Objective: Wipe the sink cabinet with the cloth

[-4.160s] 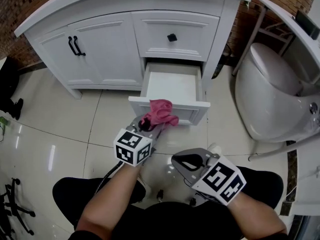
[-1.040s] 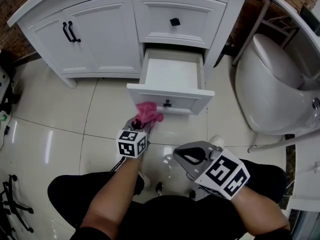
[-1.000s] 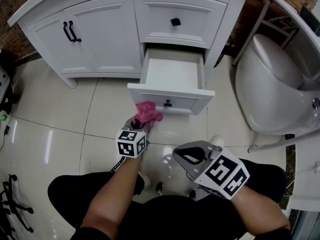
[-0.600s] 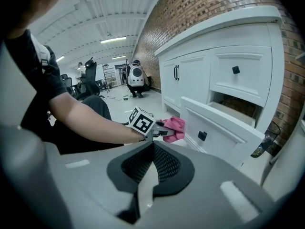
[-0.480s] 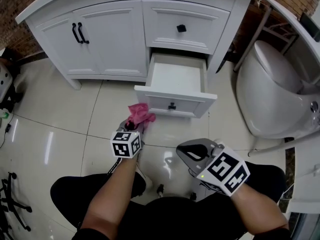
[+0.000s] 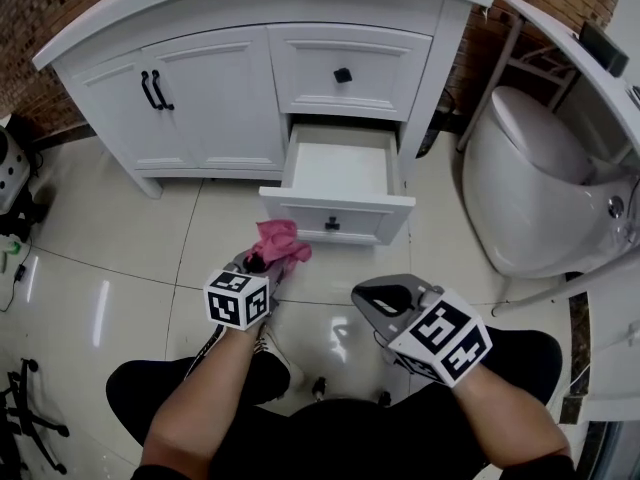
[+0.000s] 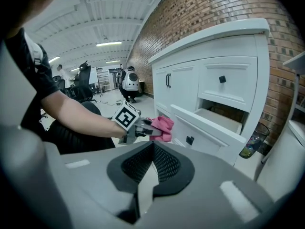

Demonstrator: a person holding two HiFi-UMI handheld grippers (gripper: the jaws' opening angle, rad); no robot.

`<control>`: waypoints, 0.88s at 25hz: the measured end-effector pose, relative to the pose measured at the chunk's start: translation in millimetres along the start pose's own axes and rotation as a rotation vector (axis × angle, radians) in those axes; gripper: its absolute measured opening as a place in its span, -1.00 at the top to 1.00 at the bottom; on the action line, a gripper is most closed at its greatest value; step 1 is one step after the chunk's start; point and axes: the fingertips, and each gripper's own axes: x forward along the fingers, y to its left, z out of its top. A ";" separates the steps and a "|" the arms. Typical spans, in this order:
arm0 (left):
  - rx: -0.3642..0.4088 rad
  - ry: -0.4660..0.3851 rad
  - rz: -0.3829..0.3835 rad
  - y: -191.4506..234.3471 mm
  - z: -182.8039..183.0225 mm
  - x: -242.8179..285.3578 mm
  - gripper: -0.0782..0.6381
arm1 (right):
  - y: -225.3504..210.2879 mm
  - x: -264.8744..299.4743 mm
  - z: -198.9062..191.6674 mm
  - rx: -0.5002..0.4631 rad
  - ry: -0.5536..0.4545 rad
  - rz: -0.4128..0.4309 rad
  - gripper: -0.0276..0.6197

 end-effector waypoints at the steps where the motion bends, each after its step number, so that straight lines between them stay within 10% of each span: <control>1: 0.016 0.018 -0.035 -9.3 5.6 -5.0 0.52 | -3.3 -3.4 1.7 0.007 -0.009 -0.010 0.90; 13: 0.348 0.211 -0.267 -108.0 55.2 -94.5 0.52 | -0.6 -30.5 21.3 0.037 -0.098 -0.028 0.90; 22: 0.518 0.315 -0.330 -147.1 7.1 -110.4 0.52 | 23.8 -39.5 -11.3 0.032 -0.029 -0.087 0.90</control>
